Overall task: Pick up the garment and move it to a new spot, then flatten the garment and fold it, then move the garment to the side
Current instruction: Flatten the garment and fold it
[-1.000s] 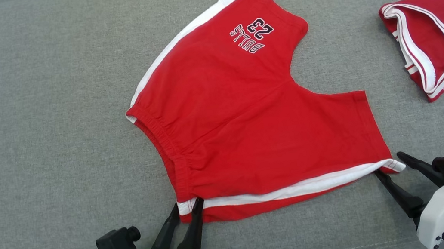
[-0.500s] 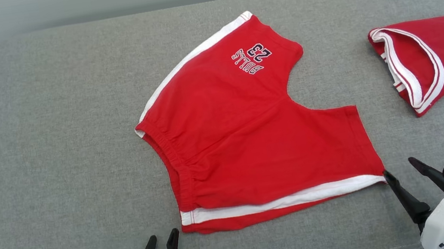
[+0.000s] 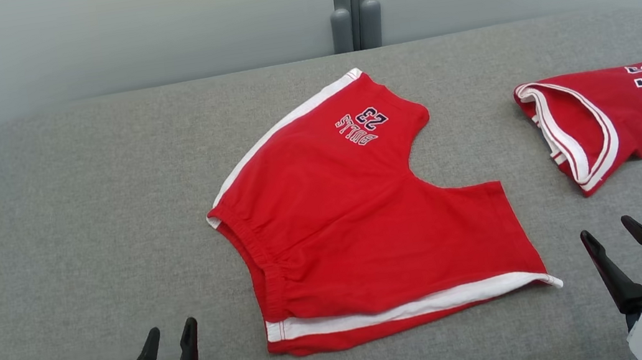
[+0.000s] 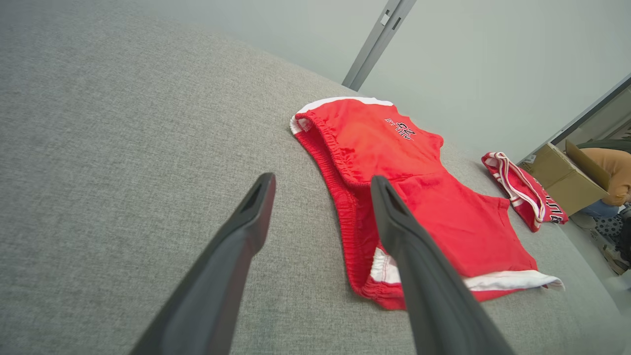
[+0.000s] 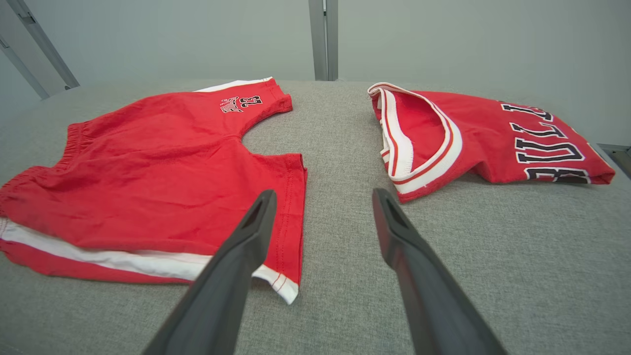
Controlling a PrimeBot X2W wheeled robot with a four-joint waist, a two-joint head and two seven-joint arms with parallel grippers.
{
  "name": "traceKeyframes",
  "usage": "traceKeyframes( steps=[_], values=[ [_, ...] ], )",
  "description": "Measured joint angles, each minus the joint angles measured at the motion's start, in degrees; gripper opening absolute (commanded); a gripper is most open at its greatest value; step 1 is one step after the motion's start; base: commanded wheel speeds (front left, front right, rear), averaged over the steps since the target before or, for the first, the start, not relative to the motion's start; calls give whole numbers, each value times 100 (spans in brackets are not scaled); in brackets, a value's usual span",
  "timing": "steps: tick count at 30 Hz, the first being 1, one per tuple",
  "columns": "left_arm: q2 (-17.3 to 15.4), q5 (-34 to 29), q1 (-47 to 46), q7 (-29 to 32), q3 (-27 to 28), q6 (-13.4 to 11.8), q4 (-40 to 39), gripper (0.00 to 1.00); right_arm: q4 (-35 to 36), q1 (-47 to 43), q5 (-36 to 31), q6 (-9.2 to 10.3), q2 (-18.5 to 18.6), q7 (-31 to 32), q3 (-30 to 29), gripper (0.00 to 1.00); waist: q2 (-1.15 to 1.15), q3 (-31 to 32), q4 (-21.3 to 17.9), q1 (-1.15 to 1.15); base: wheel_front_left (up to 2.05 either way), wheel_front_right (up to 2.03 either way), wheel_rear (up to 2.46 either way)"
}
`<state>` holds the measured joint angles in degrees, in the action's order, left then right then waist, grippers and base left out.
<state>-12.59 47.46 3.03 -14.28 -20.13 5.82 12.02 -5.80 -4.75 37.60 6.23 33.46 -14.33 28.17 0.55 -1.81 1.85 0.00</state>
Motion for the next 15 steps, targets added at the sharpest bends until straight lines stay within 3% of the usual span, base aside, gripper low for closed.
traceKeyframes(
  steps=[15],
  values=[
    [-91, -921, 677, 0, 332, -179, -624, 100, 196, -418, -302, 43, -104, 0, -331, 100, 0, 255, -88, 0, 0, 0, 0]
  ],
)
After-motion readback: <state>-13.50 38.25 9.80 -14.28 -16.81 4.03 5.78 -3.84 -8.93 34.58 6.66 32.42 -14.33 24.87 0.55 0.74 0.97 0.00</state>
